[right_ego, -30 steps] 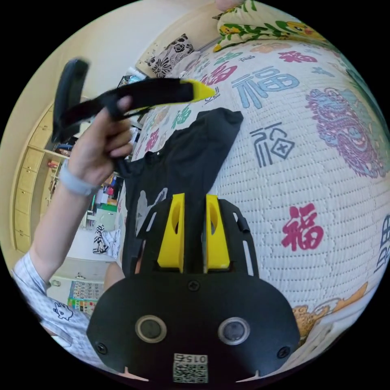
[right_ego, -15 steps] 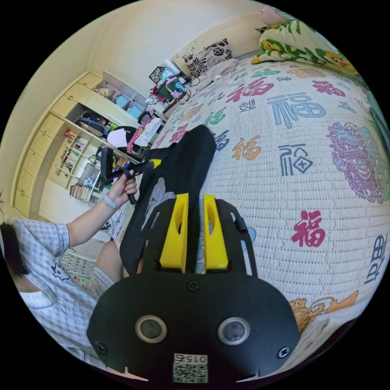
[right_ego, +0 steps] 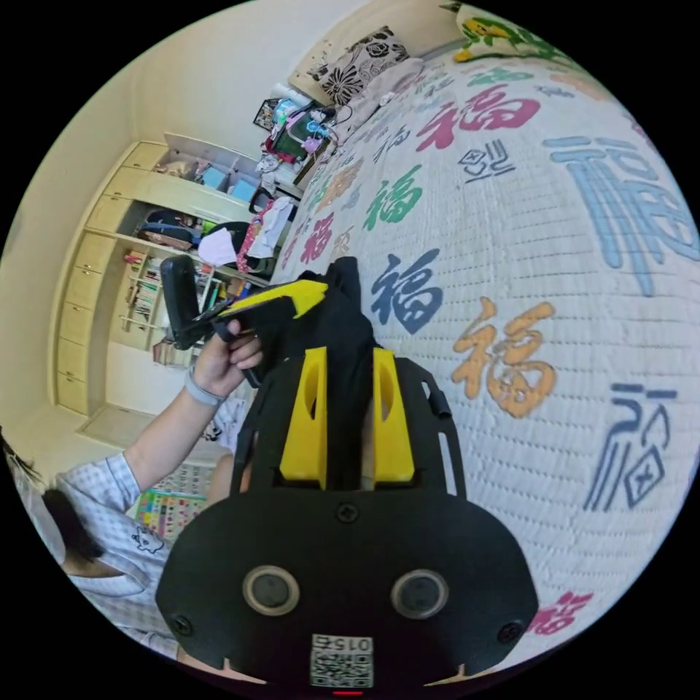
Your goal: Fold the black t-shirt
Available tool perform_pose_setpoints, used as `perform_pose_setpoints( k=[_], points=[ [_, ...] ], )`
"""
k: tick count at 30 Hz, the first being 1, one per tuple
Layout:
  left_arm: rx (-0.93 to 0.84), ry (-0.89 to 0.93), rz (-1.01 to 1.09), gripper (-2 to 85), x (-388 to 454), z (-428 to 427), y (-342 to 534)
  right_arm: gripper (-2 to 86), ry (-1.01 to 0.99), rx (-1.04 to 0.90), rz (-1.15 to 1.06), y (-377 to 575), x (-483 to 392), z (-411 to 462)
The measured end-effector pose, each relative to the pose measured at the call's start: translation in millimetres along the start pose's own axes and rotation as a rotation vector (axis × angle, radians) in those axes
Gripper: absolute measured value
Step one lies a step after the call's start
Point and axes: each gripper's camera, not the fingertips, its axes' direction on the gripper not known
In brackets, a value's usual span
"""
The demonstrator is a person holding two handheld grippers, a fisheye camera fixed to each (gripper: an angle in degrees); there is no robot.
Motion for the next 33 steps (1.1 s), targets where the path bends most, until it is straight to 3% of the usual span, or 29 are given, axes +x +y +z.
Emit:
perform_pose_setpoints(
  k=[1, 6, 14, 19, 28, 31, 33],
  points=[
    [0.015, -0.009, 0.002, 0.9, 2.7, -2.6, -4.6, 2.6, -0.019, -0.006, 0.007, -1.2, -0.5, 1.6],
    [0.216, 0.039, 0.167, -0.7, 65.7, -45.2, -56.9, 0.6, 0.036, 0.213, -0.017, 27.4, -16.0, -40.2],
    [0.134, 0.056, 0.379, 1.8, 194.6, 15.2, -180.4, 1.6, 0.346, 0.651, 0.160, 115.0, -23.4, -134.2],
    [-0.079, 0.116, 0.375, 7.9, 237.5, 86.1, -224.2, 5.7, 0.348, 0.475, 0.316, 138.7, 2.6, -115.9],
    [-0.280, 0.002, 0.508, 7.0, 322.0, 176.5, -259.5, 4.7, 0.536, 0.369, 0.188, 132.2, -34.0, -84.4],
    [-0.265, -0.100, 0.615, 2.0, 353.6, 179.1, -255.7, 1.7, 0.575, 0.344, 0.159, 128.5, -48.9, -78.4],
    [-0.082, -0.119, 0.665, 0.4, 367.4, 154.2, -247.5, 1.0, 0.632, 0.357, 0.128, 129.9, -65.8, -78.6]
  ],
)
